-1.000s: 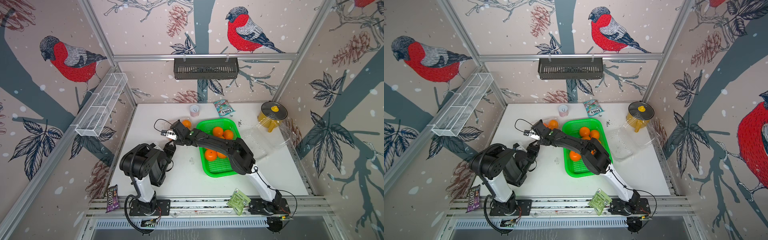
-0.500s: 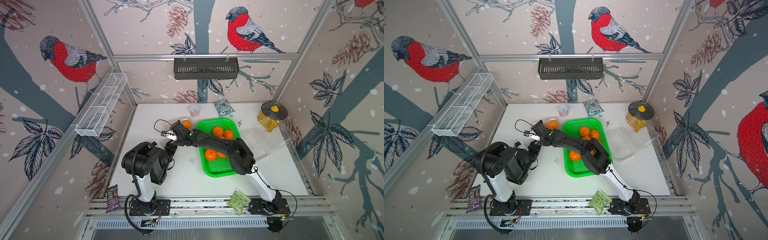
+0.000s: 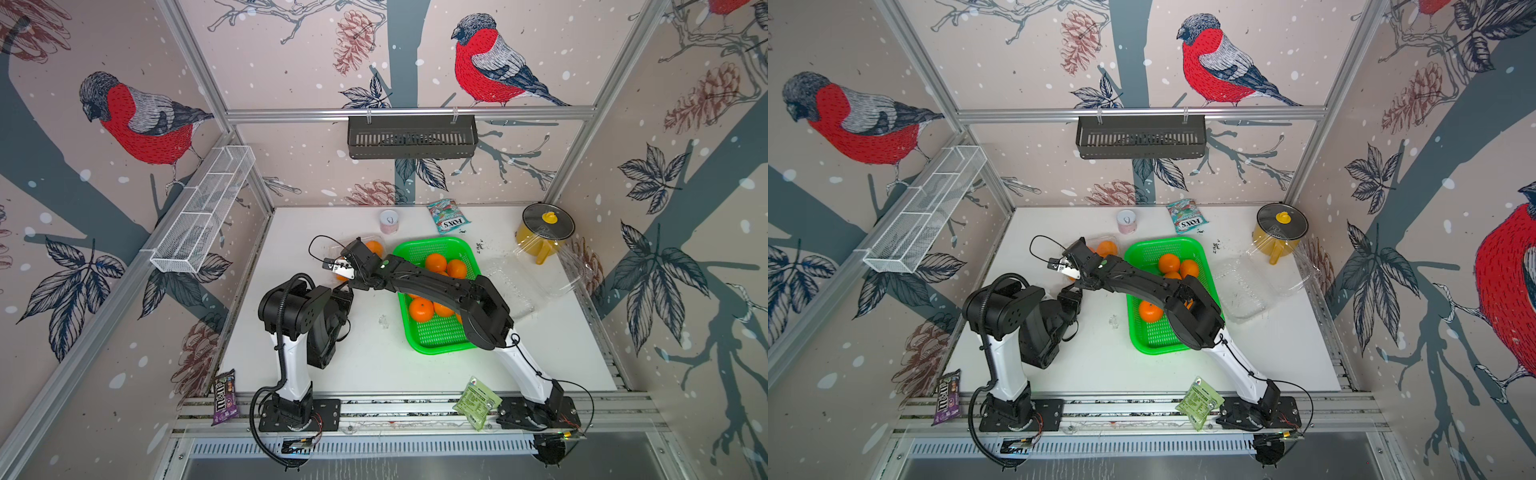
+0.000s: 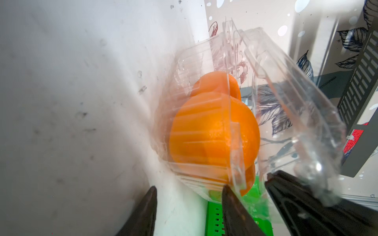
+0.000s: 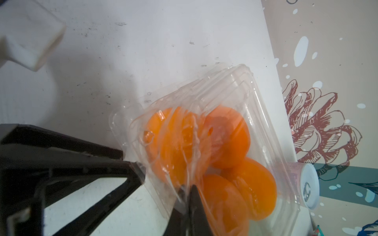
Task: Take oranges out of containers
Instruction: Open the packing box at the center of the board.
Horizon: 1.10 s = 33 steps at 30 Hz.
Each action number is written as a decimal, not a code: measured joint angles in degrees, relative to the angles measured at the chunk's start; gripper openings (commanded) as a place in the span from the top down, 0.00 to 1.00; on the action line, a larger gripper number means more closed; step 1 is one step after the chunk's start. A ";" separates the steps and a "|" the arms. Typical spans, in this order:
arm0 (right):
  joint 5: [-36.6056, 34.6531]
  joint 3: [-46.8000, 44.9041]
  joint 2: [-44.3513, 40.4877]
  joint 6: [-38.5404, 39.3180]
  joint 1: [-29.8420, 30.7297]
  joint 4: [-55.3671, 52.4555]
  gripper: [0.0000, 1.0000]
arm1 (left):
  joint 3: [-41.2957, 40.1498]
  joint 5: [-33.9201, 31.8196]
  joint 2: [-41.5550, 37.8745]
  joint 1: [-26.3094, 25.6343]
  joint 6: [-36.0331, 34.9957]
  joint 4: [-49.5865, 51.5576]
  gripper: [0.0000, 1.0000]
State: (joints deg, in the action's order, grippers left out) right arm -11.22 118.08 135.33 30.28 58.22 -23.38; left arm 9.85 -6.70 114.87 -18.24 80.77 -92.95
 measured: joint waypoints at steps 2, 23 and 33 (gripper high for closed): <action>-1.22 0.79 0.00 0.61 -0.04 -0.52 0.94 | 0.00 -0.28 -0.17 0.00 0.31 0.02 0.49; -10.43 9.90 3.08 5.90 -0.55 -5.05 0.89 | -5.77 1.20 -9.31 -0.04 -3.96 1.01 0.30; -6.78 9.14 3.30 2.82 -0.50 -4.98 0.91 | -3.10 0.22 -34.84 -0.04 -7.52 15.52 0.25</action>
State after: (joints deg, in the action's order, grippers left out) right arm -18.00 127.22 138.63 33.10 57.71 -28.36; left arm 6.74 -6.48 80.03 -18.28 73.25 -77.43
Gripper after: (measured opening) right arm 0.091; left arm 0.719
